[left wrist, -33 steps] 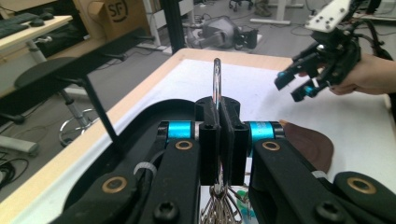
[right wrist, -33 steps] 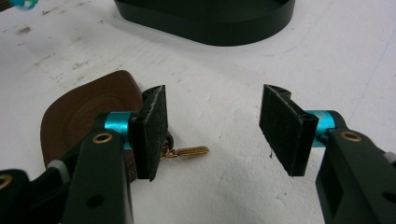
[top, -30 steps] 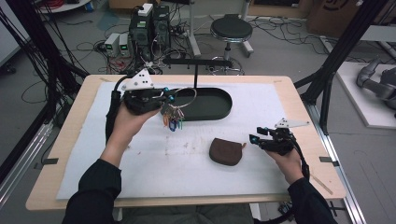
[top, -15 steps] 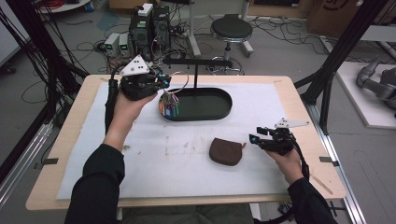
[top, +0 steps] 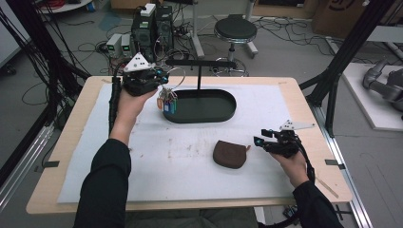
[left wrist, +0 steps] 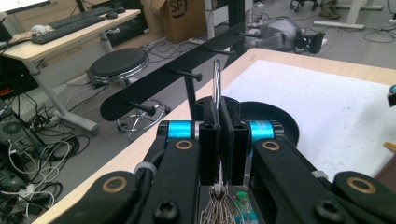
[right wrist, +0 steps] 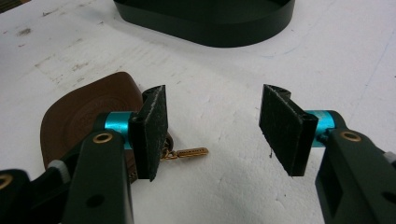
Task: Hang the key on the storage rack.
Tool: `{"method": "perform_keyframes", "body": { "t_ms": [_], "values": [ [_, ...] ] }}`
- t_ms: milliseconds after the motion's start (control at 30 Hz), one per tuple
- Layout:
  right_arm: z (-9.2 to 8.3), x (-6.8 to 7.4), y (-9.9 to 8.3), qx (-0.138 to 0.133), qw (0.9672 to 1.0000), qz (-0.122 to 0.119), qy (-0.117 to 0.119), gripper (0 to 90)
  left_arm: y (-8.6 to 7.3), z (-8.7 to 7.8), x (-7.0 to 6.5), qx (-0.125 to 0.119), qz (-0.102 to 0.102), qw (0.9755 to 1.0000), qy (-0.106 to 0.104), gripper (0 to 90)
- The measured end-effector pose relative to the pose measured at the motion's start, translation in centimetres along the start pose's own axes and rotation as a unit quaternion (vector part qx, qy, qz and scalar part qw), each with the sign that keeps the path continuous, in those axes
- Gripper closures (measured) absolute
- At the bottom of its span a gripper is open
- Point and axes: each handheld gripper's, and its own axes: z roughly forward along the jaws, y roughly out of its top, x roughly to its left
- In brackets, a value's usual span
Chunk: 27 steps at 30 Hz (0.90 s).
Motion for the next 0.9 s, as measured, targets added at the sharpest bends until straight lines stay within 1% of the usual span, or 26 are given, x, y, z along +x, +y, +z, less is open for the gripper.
{"method": "perform_keyframes", "body": {
  "t_ms": [133,233,367,467,600,800,900],
  "values": [
    [0.0,0.0,0.0,-0.001,1.0000,-0.002,0.000,43.2,-0.1,0.6,0.6,0.003,-0.006,0.9999,0.010,86.5],
    [0.0,0.0,0.0,-0.001,1.0000,-0.002,0.000,43.3,-0.4,1.1,1.0,0.001,-0.016,0.9997,0.018,86.5],
    [0.0,0.1,0.0,-0.003,1.0000,-0.005,0.000,43.4,-0.8,1.8,1.4,0.007,-0.025,0.9992,0.030,86.5],
    [-0.1,0.0,0.0,-0.003,1.0000,-0.002,0.001,43.5,-1.2,2.3,1.7,0.009,-0.033,0.9988,0.035,86.5],
    [-0.1,0.0,0.0,-0.004,1.0000,-0.001,0.004,43.5,-1.4,2.8,1.9,0.002,-0.043,0.9983,0.040,86.5],
    [-0.1,0.0,0.0,-0.004,1.0000,-0.001,0.003,43.5,-1.9,3.3,2.3,-0.004,-0.064,0.9969,0.046,86.5],
    [-0.1,-0.1,0.0,-0.005,1.0000,-0.002,0.001,43.5,-2.1,3.5,2.5,-0.004,-0.069,0.9965,0.048,86.5]
  ]
}}
